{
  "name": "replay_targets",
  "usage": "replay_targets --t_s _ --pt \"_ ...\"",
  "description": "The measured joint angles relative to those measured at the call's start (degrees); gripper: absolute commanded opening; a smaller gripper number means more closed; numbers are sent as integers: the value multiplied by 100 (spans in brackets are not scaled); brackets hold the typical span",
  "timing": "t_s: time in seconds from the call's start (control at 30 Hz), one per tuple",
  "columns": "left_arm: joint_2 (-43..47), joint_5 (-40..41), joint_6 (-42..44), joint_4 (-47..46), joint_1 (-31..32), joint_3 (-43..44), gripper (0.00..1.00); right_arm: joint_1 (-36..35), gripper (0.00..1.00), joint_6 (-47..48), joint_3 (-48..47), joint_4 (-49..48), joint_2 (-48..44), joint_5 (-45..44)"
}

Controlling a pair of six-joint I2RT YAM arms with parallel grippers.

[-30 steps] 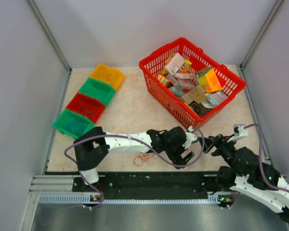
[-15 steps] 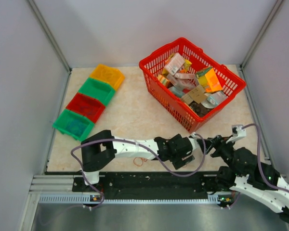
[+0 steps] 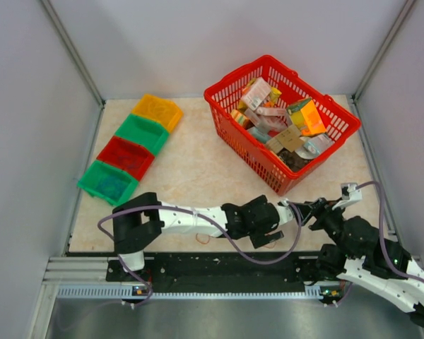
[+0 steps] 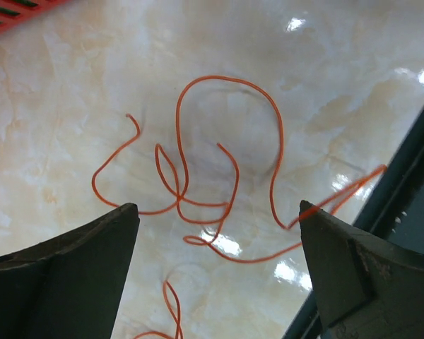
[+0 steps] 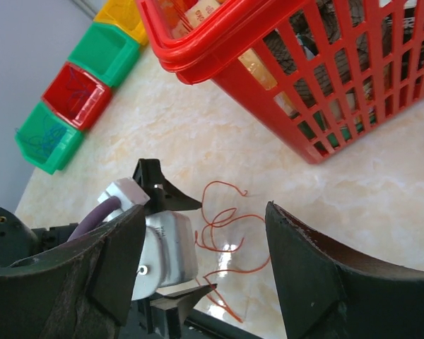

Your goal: Untangle the cables

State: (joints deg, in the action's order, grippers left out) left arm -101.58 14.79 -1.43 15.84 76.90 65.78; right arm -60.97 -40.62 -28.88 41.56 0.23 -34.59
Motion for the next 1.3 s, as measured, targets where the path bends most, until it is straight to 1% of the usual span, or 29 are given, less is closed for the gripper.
replay_targets --t_s 0.13,0.2,0.27,0.33,0.43,0.53,0.57,0.67,0.73,0.8,0.87,0.9,0.97,1.03,1.1,1.2,1.23,1.3 --pt "-452 190 151 -22 -24 260 92 2 69 22 2 227 0 -107" --pt "-584 313 229 -44 -48 302 85 2 69 35 2 280 0 -122" --pt "-649 343 319 -63 -70 302 71 2 69 35 4 295 0 -127" --pt "-682 337 382 -98 -96 313 54 2 69 33 9 313 0 -142" --pt "-682 275 466 -129 -160 313 36 2 69 33 9 297 0 -138" --pt "-664 131 492 -153 -258 280 8 2 69 33 9 273 0 -138" --pt "-625 52 492 -175 -302 225 0 2 69 31 9 256 0 -136" --pt "-260 -295 448 -195 -577 -177 0 0 69 24 9 184 0 -127" --pt "177 -634 361 -219 -920 -544 0 0 69 4 9 103 0 -129" --pt "820 -1121 157 -227 -1523 -922 0 0 69 0 9 81 0 -131" --pt "1532 -1521 -105 -317 -2286 -1172 0 0 69 0 9 74 0 -131" --pt "1823 -1611 -236 -363 -2590 -1226 0 0 69 -2 9 66 0 -133" --pt "2507 -1539 -638 -518 -3340 -1259 0 0 69 -2 11 46 0 -133" --pt "2966 -1185 -979 -597 -3757 -1220 0 0 69 -4 11 28 0 -136" --pt "3246 -780 -1399 -535 -4164 -1082 0 0 69 -4 11 15 0 -133" --pt "3248 -568 -2094 -354 -5025 -774 0 0 68 -11 11 2 0 -133" --pt "3178 -656 -2465 -291 -5576 -678 0 0 68 -11 11 4 0 -131" --pt "3008 -791 -3018 -256 -6398 -590 0 0 68 -13 11 2 0 -129"
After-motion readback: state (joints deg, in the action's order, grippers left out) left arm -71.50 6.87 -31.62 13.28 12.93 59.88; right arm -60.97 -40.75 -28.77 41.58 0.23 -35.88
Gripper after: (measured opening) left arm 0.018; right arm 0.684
